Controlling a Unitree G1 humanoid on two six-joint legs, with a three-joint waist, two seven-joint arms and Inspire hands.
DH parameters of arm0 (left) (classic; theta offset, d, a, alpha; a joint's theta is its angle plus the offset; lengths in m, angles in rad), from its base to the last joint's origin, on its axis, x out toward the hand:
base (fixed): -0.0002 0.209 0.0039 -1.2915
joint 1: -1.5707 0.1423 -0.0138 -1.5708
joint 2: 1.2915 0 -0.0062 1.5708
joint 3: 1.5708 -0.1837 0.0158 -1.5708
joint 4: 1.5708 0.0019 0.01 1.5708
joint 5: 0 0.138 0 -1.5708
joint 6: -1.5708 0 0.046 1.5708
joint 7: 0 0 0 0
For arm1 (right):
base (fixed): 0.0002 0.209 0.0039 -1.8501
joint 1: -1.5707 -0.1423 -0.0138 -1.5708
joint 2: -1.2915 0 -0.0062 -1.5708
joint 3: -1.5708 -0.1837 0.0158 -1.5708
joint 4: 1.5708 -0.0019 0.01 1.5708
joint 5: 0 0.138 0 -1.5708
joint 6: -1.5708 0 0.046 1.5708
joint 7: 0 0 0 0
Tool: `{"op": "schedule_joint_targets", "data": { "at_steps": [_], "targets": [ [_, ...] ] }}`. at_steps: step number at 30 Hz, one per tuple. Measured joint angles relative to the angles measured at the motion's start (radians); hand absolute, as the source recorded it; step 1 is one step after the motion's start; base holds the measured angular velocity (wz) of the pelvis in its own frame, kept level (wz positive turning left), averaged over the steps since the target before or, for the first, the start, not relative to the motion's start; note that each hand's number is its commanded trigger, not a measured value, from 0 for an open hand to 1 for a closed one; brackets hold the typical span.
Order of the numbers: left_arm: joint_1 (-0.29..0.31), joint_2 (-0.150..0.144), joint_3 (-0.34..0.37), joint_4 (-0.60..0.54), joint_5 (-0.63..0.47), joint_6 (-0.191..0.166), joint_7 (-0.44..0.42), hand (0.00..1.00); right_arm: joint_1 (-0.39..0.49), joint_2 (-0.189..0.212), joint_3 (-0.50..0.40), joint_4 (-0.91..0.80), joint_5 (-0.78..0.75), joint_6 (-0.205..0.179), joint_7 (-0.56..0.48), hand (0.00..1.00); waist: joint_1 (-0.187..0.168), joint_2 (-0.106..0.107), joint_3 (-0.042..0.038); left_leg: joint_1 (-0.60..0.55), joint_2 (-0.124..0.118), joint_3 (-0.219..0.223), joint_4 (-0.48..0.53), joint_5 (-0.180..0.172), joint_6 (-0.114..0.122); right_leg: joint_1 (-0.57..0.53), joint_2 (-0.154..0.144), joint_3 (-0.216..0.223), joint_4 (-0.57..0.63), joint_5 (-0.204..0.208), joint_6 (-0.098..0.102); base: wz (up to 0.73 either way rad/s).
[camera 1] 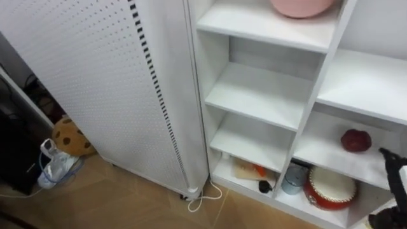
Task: Arrange fruit in the closet
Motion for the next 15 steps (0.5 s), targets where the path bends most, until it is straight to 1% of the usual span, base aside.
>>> {"op": "schedule_joint_targets", "data": {
  "at_steps": [1,2,3,4,5,6,7,8,9,10,11,12,13,14,15],
  "targets": [
    [-0.017,-0.012,0.0,0.019,0.001,-0.002,-0.009,0.0,0.043,0.005,0.0,-0.012,-0.005,0.0,0.026,0.0,-0.001,-0.001,-0.0006,0.018,0.0,0.0,-0.022,0.004,-0.006,0.017,0.013,0.001,-0.026,0.009,0.003,-0.12],
    [-0.036,-0.026,0.0,0.049,0.005,-0.006,-0.022,0.0,0.077,0.023,0.0,-0.013,-0.027,0.0,0.053,0.0,-0.001,-0.002,-0.0016,0.04,0.001,0.0,-0.045,0.007,-0.011,0.035,0.023,0.005,-0.049,0.02,-0.003,-0.14],
    [-0.042,-0.034,-0.001,0.06,0.006,-0.006,-0.027,0.0,0.093,0.032,0.0,-0.014,-0.034,-0.002,0.066,0.0,-0.007,-0.002,-0.0023,0.052,0.003,-0.001,-0.053,0.008,-0.012,0.047,0.029,0.005,-0.06,0.024,-0.005,-0.1],
    [-0.051,-0.047,0.0,0.084,0.007,-0.014,-0.029,0.0,0.134,0.06,0.0,-0.013,-0.048,-0.005,0.083,0.0,-0.021,-0.002,-0.0033,0.08,0.005,-0.003,-0.074,0.01,-0.014,0.079,0.031,-0.006,-0.083,0.026,-0.006,0.04],
    [-0.063,-0.058,0.0,0.111,0.007,-0.022,-0.029,0.0,0.182,0.099,-0.005,-0.007,-0.069,-0.005,0.103,0.0,-0.041,-0.004,-0.0051,0.115,0.005,-0.004,-0.098,0.012,-0.016,0.115,0.035,-0.01,-0.106,0.028,-0.004,0.1],
    [-0.069,-0.064,0.0,0.122,0.007,-0.024,-0.029,0.0,0.204,0.119,-0.006,-0.004,-0.076,-0.005,0.114,0.0,-0.046,-0.005,-0.0078,0.129,0.005,-0.005,-0.11,0.013,-0.017,0.132,0.04,-0.011,-0.119,0.029,-0.002,0.08],
    [-0.08,-0.076,0.001,0.141,0.007,-0.027,-0.029,0.0,0.244,0.16,-0.01,0.011,-0.084,-0.007,0.131,0.0,-0.056,-0.003,-0.0147,0.155,0.009,-0.012,-0.133,0.016,-0.021,0.163,0.053,-0.018,-0.153,0.035,-0.001,0.04],
    [-0.103,-0.091,0.002,0.164,0.007,-0.029,-0.028,0.0,0.288,0.203,-0.026,0.031,-0.096,-0.009,0.147,0.0,-0.07,0.001,-0.0206,0.183,0.014,-0.015,-0.161,0.025,-0.018,0.199,0.063,-0.028,-0.19,0.044,0.001,0.0],
    [-0.108,-0.096,0.002,0.17,0.008,-0.032,-0.027,0.0,0.309,0.224,-0.038,0.036,-0.1,-0.01,0.156,0.0,-0.074,0.003,-0.0223,0.2,0.016,-0.015,-0.176,0.028,-0.018,0.218,0.067,-0.032,-0.208,0.049,0.002,0.0],
    [-0.109,-0.108,0.002,0.184,0.008,-0.048,-0.025,0.0,0.344,0.257,-0.04,0.06,-0.101,-0.022,0.166,0.0,-0.088,0.009,-0.0254,0.242,0.017,-0.016,-0.207,0.032,-0.02,0.263,0.072,-0.045,-0.248,0.06,0.002,0.0],
    [-0.108,-0.12,0.003,0.193,0.009,-0.061,-0.024,0.0,0.377,0.285,-0.045,0.09,-0.1,-0.032,0.178,0.0,-0.104,0.011,-0.0285,0.286,0.016,-0.014,-0.245,0.038,-0.02,0.307,0.078,-0.048,-0.288,0.069,0.007,0.0],
    [-0.109,-0.127,0.004,0.198,0.009,-0.065,-0.023,0.0,0.395,0.298,-0.05,0.106,-0.099,-0.035,0.183,0.0,-0.107,0.013,-0.0328,0.309,0.016,-0.013,-0.268,0.042,-0.02,0.329,0.085,-0.046,-0.313,0.074,0.012,-0.06],
    [-0.109,-0.145,0.019,0.198,0.02,-0.072,-0.018,0.0,0.435,0.317,-0.068,0.114,-0.099,-0.035,0.197,0.0,-0.108,0.013,-0.0356,0.359,0.017,-0.005,-0.315,0.052,-0.021,0.374,0.093,-0.043,-0.36,0.089,0.016,-0.16],
    [-0.103,-0.17,0.04,0.199,0.039,-0.079,-0.007,0.0,0.468,0.331,-0.085,0.117,-0.098,-0.036,0.208,0.0,-0.111,0.015,-0.0361,0.408,0.017,0.0,-0.362,0.061,-0.022,0.422,0.102,-0.044,-0.412,0.106,0.02,-0.2],
    [-0.1,-0.181,0.047,0.199,0.048,-0.081,0.0,0.0,0.48,0.336,-0.089,0.122,-0.099,-0.036,0.214,0.0,-0.115,0.017,-0.0374,0.433,0.016,0.0,-0.384,0.066,-0.023,0.448,0.106,-0.05,-0.438,0.114,0.022,-0.1]
  ]
}}
